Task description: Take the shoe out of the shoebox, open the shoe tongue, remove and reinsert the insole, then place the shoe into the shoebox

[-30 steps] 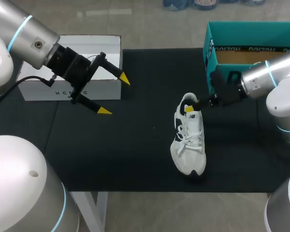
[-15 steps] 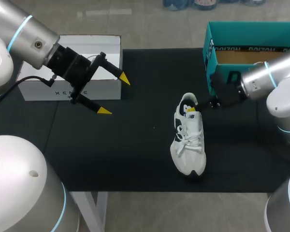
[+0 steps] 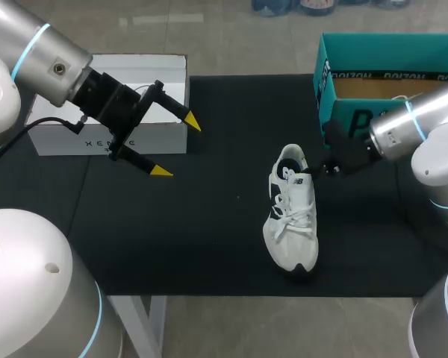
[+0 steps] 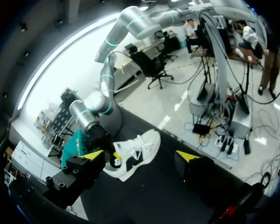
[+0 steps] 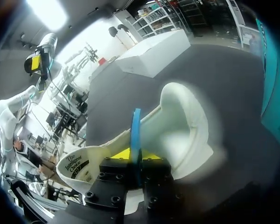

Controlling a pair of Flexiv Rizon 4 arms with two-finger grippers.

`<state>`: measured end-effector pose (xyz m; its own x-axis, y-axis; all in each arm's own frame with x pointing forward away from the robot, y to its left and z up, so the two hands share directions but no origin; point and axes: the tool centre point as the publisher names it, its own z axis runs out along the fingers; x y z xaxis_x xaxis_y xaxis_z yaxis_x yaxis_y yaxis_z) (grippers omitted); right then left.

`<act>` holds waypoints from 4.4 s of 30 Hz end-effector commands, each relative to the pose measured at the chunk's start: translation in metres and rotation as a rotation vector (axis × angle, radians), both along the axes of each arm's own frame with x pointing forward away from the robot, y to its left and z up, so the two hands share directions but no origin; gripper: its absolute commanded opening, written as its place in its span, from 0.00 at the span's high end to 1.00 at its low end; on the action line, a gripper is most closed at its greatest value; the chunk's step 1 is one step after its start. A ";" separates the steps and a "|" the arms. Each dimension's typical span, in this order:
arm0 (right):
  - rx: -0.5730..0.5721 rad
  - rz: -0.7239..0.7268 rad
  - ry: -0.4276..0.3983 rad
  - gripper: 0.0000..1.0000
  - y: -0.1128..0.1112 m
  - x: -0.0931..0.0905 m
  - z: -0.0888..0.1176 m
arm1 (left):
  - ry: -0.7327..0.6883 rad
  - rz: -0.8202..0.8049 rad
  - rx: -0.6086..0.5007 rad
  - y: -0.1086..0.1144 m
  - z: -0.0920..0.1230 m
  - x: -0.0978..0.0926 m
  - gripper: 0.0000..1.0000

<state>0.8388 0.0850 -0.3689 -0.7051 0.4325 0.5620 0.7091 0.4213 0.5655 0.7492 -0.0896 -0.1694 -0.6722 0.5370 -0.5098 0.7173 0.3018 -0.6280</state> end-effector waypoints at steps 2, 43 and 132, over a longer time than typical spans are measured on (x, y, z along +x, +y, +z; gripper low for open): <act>-0.019 -0.021 -0.022 0.00 0.005 0.003 0.009 | 0.000 -0.001 0.003 0.000 0.000 0.000 0.00; -0.905 -0.560 -0.053 1.00 0.007 0.003 0.064 | 0.000 -0.001 0.003 0.000 0.000 0.000 0.00; -0.935 -0.673 0.385 1.00 -0.010 -0.011 -0.003 | 0.000 -0.001 0.003 0.000 0.000 0.000 0.00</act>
<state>0.8320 0.0787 -0.3671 -0.0402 0.9979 -0.0516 0.9971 0.0367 -0.0674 0.7492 -0.0894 -0.1693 -0.6722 0.5371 -0.5096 0.7173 0.3018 -0.6280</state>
